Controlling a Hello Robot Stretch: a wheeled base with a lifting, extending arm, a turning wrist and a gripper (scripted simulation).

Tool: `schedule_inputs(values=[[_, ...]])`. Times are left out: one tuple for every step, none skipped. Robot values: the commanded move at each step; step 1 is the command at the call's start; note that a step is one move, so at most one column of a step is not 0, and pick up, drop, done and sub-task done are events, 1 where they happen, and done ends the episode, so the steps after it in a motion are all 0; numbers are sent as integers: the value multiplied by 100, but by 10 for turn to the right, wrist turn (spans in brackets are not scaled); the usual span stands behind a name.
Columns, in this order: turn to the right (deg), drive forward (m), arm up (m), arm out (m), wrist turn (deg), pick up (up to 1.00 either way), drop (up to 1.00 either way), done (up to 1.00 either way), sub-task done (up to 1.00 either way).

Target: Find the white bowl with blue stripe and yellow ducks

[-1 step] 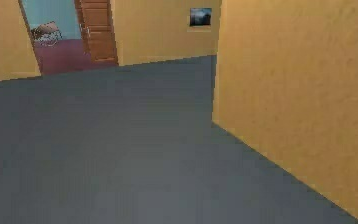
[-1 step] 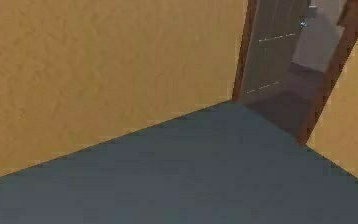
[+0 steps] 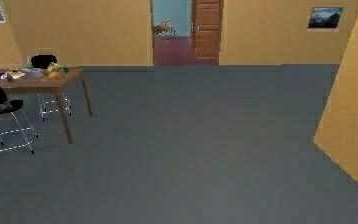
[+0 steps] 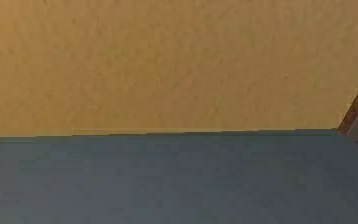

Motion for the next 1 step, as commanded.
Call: schedule_inputs(values=[[0,100,0,0,0,0,0,0,0]])
